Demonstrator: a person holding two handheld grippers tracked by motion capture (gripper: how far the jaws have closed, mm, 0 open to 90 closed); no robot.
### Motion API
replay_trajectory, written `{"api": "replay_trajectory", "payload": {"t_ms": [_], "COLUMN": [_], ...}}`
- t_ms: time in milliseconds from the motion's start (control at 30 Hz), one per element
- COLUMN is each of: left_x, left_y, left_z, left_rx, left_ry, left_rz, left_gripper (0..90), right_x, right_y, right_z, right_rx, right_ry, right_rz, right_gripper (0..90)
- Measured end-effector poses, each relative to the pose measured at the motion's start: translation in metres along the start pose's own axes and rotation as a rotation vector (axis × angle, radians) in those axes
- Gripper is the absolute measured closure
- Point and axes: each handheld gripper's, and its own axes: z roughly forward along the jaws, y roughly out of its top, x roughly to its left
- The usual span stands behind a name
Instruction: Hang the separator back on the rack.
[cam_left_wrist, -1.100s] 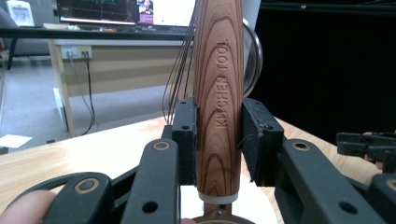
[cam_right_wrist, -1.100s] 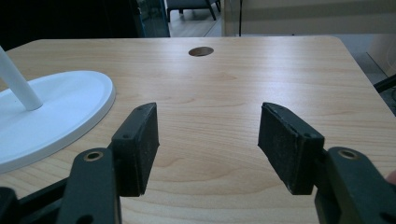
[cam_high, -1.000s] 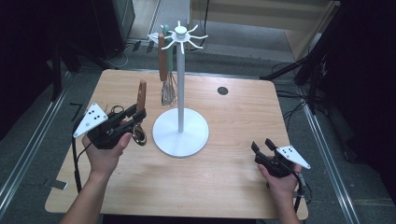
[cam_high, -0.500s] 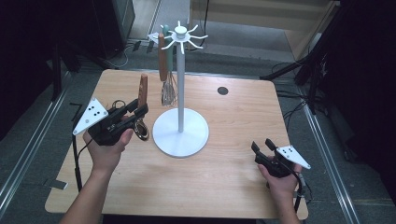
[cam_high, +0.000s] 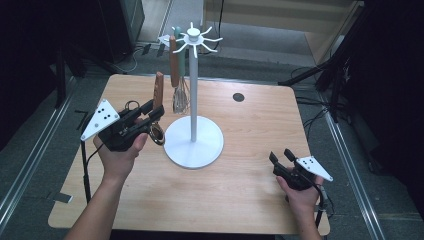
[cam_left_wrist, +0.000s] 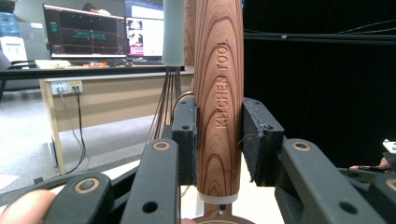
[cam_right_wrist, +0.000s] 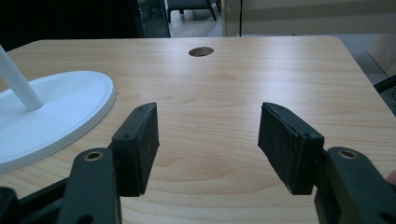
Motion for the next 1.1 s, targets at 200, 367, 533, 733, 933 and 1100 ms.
{"api": "replay_trajectory", "payload": {"t_ms": [200,367,533,733,933,1100], "left_x": [0.001,0.001,0.001,0.000,-0.002,-0.003], "left_y": [0.002,0.003,0.008,0.012,0.017,0.024], "left_z": [0.001,0.001,0.002,0.005,0.007,0.010], "left_rx": [-0.020,-0.029,-0.047,-0.059,-0.074,-0.093], "left_ry": [0.000,0.005,0.005,-0.002,-0.008,-0.013], "left_rz": [-0.006,-0.001,0.000,0.007,0.007,0.016], "left_gripper": [70.1,70.1,70.1,70.1,70.1,70.1], "right_x": [0.000,0.001,0.000,0.000,0.001,0.001], "right_y": [0.000,0.000,0.000,0.000,0.000,0.000], "right_z": [0.002,0.002,0.001,0.001,0.001,0.002], "right_rx": [0.002,0.002,0.002,0.003,0.000,0.002], "right_ry": [0.003,0.001,0.003,0.002,0.002,0.000], "right_rz": [-0.008,-0.010,-0.006,-0.008,-0.013,-0.011], "right_gripper": [39.3,39.3,39.5,39.5,39.5,39.4]}}
